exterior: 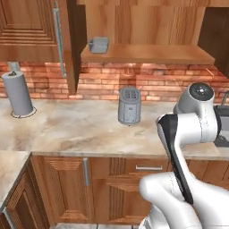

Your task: Retrieve the tupperware and aluminum foil from the cabinet and place them on the dining counter near the plate with squash and chicken drumstick to prepare for storing leftovers.

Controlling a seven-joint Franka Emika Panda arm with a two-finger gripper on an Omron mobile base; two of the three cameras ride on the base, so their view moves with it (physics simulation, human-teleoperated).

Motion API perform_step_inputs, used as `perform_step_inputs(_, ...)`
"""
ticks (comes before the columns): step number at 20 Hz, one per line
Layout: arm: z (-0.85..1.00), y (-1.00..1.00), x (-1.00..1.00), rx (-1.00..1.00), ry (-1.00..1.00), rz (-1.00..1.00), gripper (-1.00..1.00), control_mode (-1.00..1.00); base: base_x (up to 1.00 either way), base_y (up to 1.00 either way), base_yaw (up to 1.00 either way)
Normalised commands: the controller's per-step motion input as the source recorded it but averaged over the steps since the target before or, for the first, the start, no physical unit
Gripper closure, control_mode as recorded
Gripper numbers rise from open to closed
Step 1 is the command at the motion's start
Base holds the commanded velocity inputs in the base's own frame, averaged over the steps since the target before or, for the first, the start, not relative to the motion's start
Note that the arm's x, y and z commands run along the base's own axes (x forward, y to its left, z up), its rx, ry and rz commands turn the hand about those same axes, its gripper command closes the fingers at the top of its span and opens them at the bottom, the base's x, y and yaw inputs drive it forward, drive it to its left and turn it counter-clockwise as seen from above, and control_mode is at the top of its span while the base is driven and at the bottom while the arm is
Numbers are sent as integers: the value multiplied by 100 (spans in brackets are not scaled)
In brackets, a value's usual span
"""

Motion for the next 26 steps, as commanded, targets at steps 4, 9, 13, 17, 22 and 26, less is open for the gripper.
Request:
perform_step_inputs(4,0,0,0,0,0,0,-100,100,65,54,-19)
perform_step_inputs(9,0,0,0,0,0,0,-100,100,72,34,-23)
perform_step_inputs(13,0,0,0,0,0,0,-100,100,77,4,-27)
perform_step_inputs(17,0,0,0,0,0,0,-100,100,66,8,-25)
perform_step_inputs(22,20,7,6,0,-6,-3,-100,-100,14,10,-6)
perform_step_inputs(26,54,1,3,0,-19,0,-100,-100,0,0,0)
